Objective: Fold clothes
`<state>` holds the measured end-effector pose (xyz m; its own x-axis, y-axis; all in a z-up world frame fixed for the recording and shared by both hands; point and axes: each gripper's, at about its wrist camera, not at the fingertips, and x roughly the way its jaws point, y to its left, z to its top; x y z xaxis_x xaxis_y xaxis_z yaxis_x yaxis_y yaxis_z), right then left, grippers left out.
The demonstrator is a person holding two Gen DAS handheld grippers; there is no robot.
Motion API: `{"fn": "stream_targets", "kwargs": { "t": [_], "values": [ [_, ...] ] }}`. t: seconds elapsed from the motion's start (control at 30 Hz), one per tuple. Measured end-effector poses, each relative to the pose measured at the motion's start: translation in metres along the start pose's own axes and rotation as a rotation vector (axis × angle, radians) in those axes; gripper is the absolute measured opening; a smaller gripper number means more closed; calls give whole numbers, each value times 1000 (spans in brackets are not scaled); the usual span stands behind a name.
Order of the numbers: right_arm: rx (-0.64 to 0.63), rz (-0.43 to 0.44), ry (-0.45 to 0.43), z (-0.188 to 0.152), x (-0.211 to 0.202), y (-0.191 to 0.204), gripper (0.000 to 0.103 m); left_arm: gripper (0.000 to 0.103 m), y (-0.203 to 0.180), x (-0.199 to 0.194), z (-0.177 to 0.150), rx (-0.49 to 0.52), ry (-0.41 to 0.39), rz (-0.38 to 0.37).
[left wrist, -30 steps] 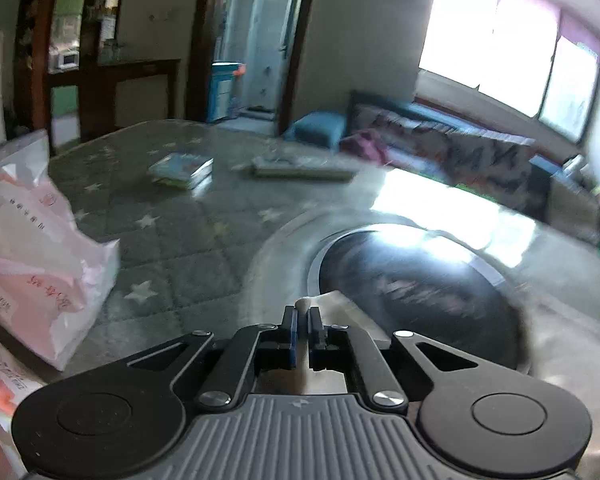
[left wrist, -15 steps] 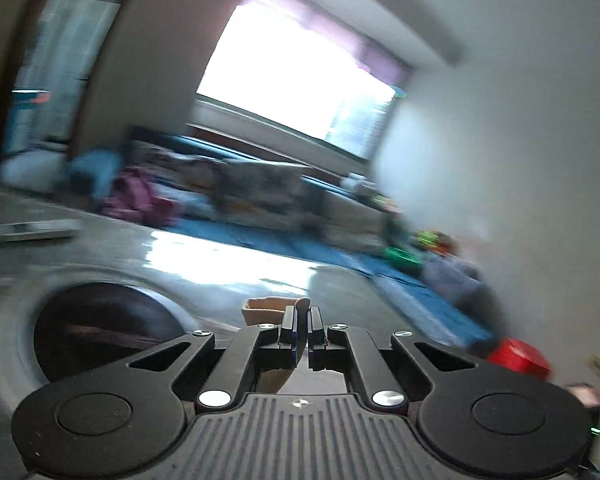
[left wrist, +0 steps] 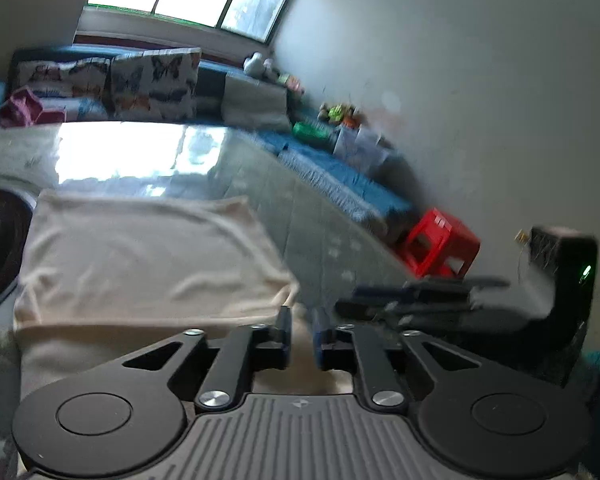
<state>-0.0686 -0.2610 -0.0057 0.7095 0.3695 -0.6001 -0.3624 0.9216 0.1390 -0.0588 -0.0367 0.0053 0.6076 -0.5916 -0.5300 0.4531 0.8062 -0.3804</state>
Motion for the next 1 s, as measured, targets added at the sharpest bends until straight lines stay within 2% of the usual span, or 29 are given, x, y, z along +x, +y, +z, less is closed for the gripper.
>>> {"fn": "stream_targets", "kwargs": {
  "t": [0.07,0.17,0.33,0.53,0.7,0.87,1.0],
  "values": [
    [-7,13,2,1,2,4,34,31,6,-7,-4,3,-2,14],
    [-11,42,9,2,9,10,34,31,19,-16,-7,18,-12,95],
    [-60,72,13,3,25,30,32,28,61,-24,-12,-44,-5,211],
    [-110,72,14,3,43,44,29,20,104,-21,-14,-100,12,293],
    [-168,44,73,-1,56,46,28,19,108,-25,-13,-86,16,307],
    [-211,32,51,-1,39,48,27,19,89,-41,-12,16,12,291],
    [-261,105,37,-4,22,57,27,22,67,-60,-22,138,28,246]
  ]
}}
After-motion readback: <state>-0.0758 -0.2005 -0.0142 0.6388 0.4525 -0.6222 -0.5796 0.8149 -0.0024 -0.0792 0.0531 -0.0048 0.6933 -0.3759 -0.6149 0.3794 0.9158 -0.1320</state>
